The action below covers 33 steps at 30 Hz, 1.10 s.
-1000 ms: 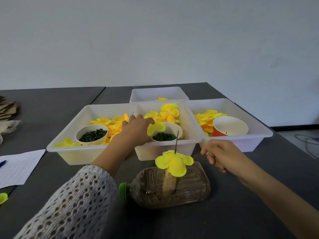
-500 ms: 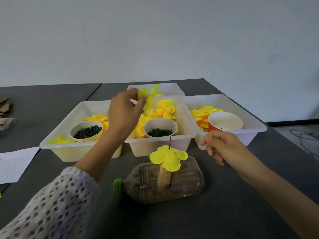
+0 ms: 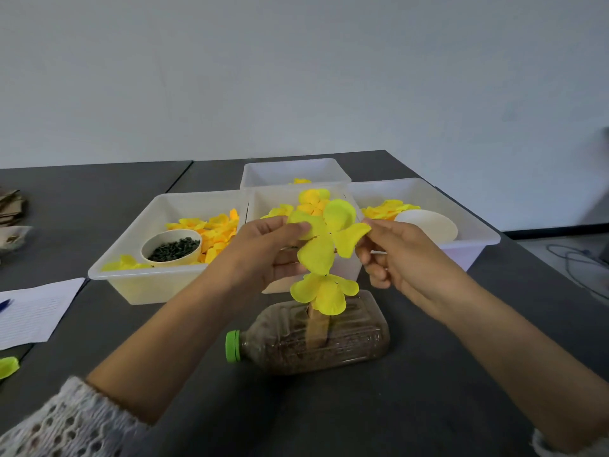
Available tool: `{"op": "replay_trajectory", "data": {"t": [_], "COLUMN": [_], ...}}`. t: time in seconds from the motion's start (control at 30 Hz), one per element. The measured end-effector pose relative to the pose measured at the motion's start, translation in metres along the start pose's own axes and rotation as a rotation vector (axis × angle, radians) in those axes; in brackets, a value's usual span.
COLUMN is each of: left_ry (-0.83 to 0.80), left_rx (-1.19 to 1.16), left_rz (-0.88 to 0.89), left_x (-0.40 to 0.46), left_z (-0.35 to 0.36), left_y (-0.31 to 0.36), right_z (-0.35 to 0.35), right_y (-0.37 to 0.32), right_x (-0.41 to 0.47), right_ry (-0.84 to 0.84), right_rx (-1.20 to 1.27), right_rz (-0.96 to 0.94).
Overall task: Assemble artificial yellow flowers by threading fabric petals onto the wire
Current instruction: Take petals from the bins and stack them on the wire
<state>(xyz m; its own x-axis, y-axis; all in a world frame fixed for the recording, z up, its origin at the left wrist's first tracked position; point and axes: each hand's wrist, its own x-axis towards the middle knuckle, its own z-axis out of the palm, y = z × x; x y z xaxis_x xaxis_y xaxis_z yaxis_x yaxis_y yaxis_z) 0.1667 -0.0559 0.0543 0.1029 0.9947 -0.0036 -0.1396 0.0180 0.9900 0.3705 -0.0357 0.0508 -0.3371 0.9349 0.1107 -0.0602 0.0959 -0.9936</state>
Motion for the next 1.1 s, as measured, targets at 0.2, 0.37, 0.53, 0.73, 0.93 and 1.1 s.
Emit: {"op": "replay_trajectory", "data": {"t": [0.2,0.37,0.53,0.73,0.93,1.1], "left_ry": [-0.005,-0.007,0.01,0.002,0.008,0.009], "left_rx": [-0.045,-0.059,-0.042,0.005,-0.031,-0.102], "left_rz": [-0.052,-0.069,-0.047,-0.042,-0.02,-0.04], "left_x": [-0.0023,0.0009,0.0052,0.0056,0.0056,0.006], "left_z": [-0.0037,-0.0054,-0.0031,-0.0016,0.0002,-0.0002], "left_y": [-0.002,-0.0019,-0.0013,-0.0024,-0.0047,-0.0034], "right_z": [0.0032,0.0039,0.0059,0.0041,0.0032,0.0042], "right_y": [-0.0053,-0.0047,-0.0027,-0.0002,-0.0018,-0.0035], "right_x": [-0.001,-0.0015,-0.0013,-0.0031,-0.0045,-0.0055], "right_ry": [-0.022,-0.092,-0.104,-0.154,-0.254,-0.163], "right_rx": [0.059,0.038,-0.086,0.014,0.055,0.054], "right_rz": [0.129,0.201,0.197,0.228,0.258,0.146]}}
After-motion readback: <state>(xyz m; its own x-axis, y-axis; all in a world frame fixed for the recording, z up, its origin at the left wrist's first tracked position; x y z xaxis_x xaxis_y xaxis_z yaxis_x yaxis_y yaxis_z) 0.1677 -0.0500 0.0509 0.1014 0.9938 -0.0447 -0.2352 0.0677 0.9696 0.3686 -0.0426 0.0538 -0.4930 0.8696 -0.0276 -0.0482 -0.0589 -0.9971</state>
